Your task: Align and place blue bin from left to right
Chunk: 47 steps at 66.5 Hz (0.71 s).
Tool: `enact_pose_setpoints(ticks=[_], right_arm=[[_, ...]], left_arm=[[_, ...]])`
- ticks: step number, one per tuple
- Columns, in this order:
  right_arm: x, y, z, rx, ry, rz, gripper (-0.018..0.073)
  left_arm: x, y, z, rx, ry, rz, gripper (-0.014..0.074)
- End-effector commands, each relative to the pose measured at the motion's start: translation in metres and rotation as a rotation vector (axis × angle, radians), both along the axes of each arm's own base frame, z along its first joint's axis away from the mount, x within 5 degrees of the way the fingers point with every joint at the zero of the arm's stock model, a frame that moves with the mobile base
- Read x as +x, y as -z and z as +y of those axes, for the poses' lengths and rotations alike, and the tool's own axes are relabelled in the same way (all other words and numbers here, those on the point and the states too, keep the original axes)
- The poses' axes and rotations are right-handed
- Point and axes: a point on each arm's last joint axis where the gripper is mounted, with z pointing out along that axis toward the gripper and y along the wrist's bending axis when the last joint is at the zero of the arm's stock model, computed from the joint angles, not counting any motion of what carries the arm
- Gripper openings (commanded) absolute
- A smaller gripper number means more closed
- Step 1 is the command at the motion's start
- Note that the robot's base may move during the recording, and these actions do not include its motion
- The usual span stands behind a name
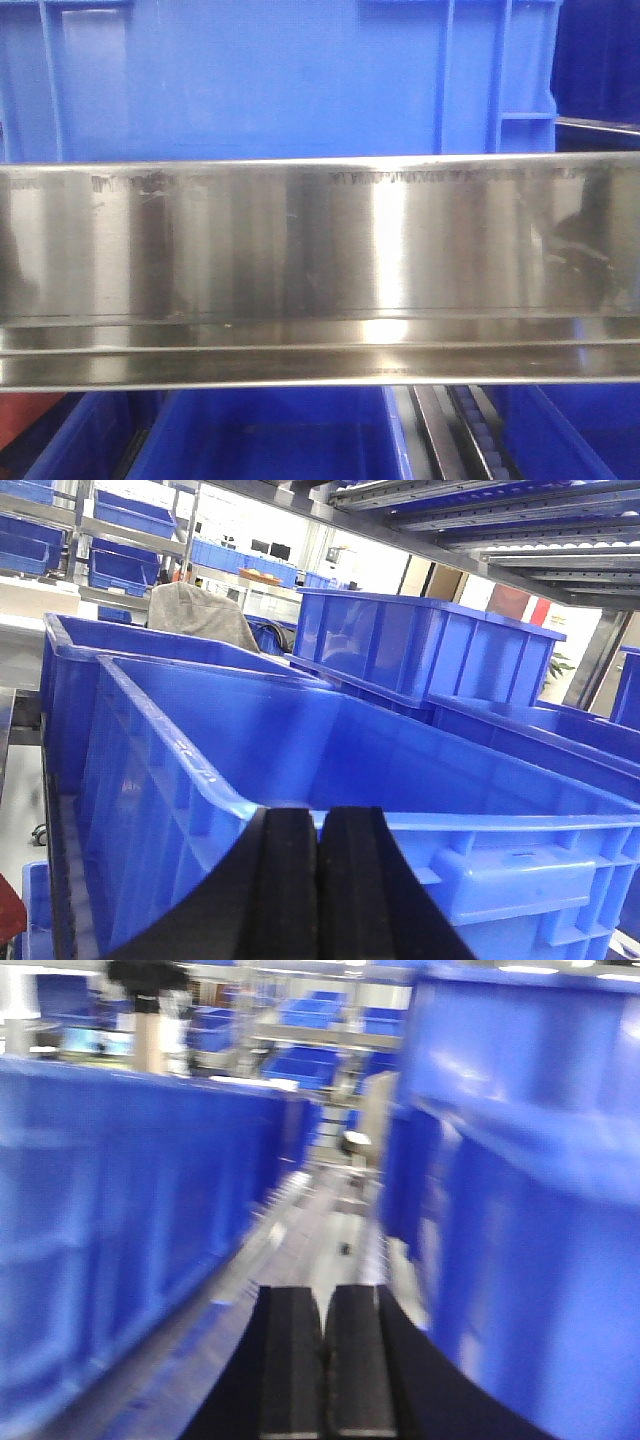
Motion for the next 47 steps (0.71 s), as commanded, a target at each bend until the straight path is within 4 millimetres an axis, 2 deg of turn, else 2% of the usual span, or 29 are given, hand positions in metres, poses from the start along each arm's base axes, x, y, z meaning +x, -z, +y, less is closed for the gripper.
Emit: enact_pose_setpoints(ticks=[1, 24, 29, 36, 47], right_arm=[[-0.003, 0.01, -0.004, 0.029, 0.043, -0.034, -0.0085], [-0.013, 0.052, -0.009, 0.03, 0.082, 0.005, -0.0085], [-0.016, 0.05, -0.01, 0.04, 0.084, -0.026, -0.0085], [-0.015, 0.056, -0.011, 0.044, 0.094, 0.042, -0.0085], [-0.015, 0.056, -0.012, 0.056, 0.125, 0.04, -0.0085]], left_arm=[[-0.002, -0.002, -0.001, -0.008, 0.013, -0.025, -0.0111], [-0.002, -0.002, -0.001, -0.008, 0.013, -0.025, -0.0111], [-0.002, -0.002, -0.001, -0.008, 0.013, -0.025, -0.0111], [-0.002, -0.002, -0.001, -0.008, 0.013, -0.025, -0.0111], [-0.002, -0.002, 0.0, -0.009, 0.013, -0.025, -0.0111]])
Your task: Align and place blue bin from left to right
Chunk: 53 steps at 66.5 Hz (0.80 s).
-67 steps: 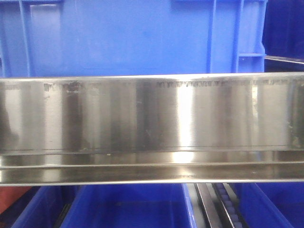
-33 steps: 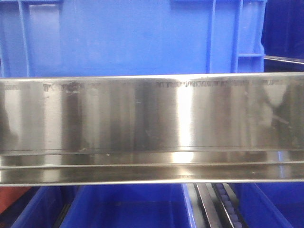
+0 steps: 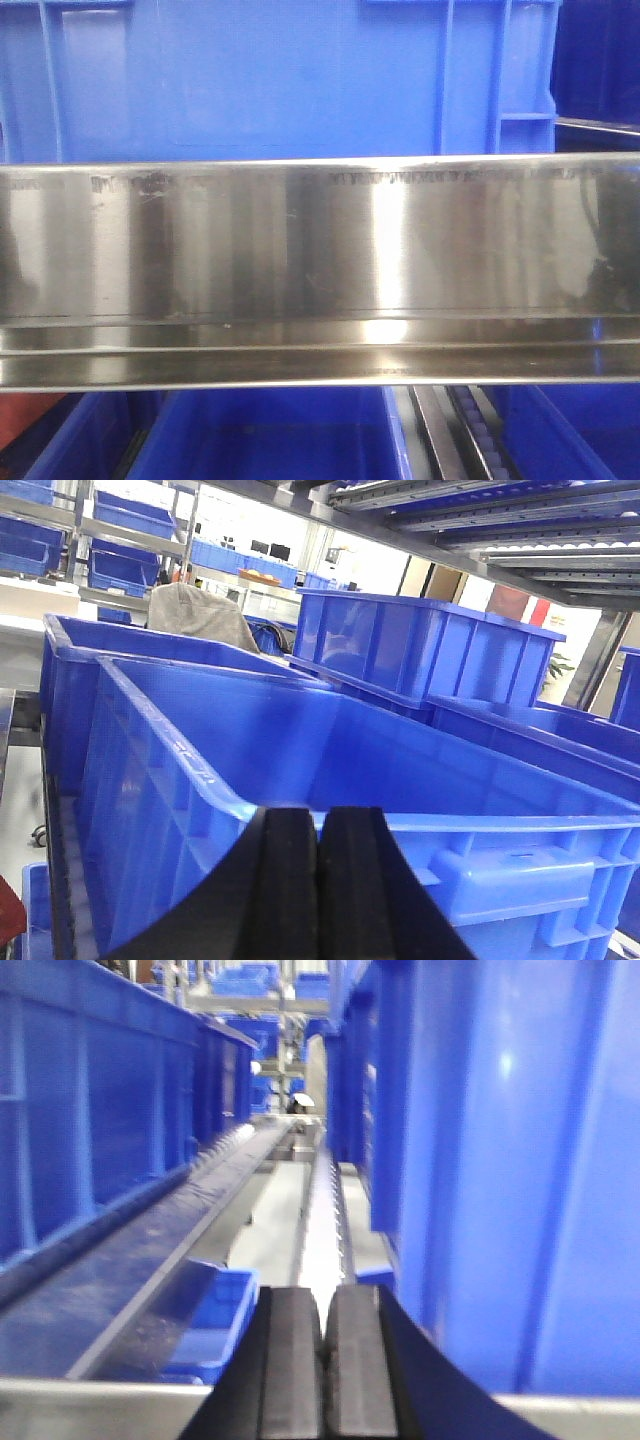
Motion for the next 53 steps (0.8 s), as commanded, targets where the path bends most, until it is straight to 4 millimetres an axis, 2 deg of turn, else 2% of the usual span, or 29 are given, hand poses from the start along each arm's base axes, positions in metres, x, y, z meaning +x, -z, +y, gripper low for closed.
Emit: enact_pose_setpoints(ticks=[1, 53], right_arm=[[-0.0004, -0.0015, -0.0013, 0.003, 0.023, -0.019, -0.0085], [-0.0011, -0.0071, 0.0005, -0.026, -0.007, -0.087, -0.0085]], left_arm=[[-0.0019, -0.0024, -0.0005, -0.009, 0.013, -0.025, -0.0111], [-0.0019, -0.0024, -0.0005, -0.009, 0.013, -0.025, -0.0111]])
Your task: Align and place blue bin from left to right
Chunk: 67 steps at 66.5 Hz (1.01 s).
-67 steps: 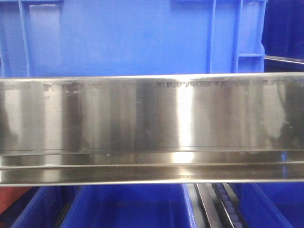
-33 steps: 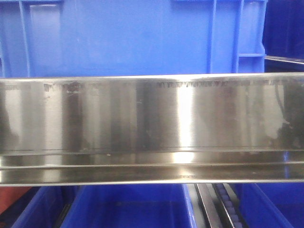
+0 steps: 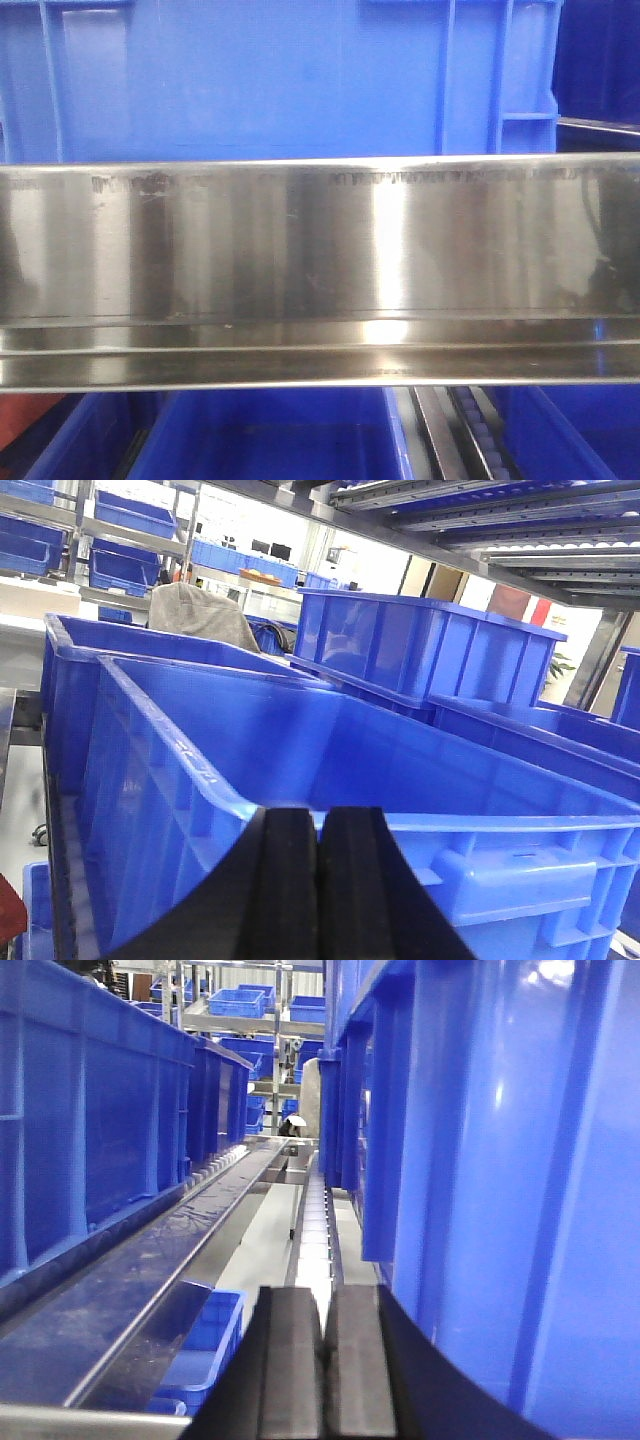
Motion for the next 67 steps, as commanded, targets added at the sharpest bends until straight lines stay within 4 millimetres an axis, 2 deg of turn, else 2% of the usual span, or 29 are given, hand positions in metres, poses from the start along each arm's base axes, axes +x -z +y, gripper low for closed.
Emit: enact_pose_setpoints(ticks=[1, 67], right_arm=[[-0.0008, -0.0023, 0.0001, 0.005, -0.004, -0.029, -0.0085], [-0.0007, -0.002, 0.0001, 0.01, -0.004, -0.024, -0.0085]], left_arm=[[-0.0019, -0.0024, -0.0005, -0.009, 0.013, -0.025, -0.0111], [-0.0019, -0.0024, -0.0005, -0.009, 0.013, -0.025, -0.0111]])
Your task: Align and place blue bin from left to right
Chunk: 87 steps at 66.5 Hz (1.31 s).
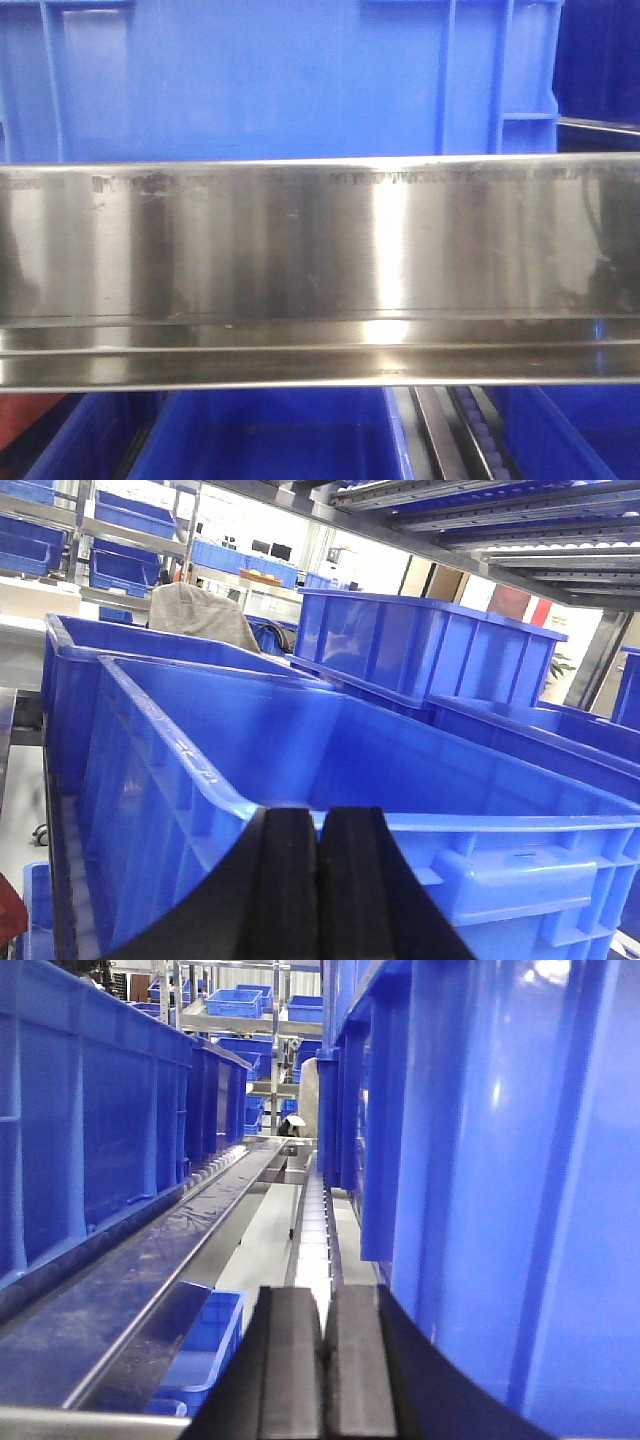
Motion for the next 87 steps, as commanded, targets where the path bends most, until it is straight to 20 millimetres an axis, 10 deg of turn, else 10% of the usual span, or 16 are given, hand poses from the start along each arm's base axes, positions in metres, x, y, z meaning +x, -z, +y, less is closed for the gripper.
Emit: enact_pose_setpoints(ticks=[1, 41, 87], right_arm=[[-0.001, -0.002, 0.0, 0.006, -0.004, -0.025, -0.0085], [-0.001, -0.002, 0.0, 0.006, -0.004, -0.025, -0.0085], [-0.001, -0.002, 0.0, 0.006, -0.004, -0.025, -0.0085]], left_arm=[[-0.002, -0.002, 0.0, -0.009, 0.013, -0.025, -0.0111], [-0.011, 0.002, 0.015, 0.17, -0.123, -0.088, -0.0111], [-0.042, 0.119, 0.043, 0.255, -0.415, -0.04, -0.0111]])
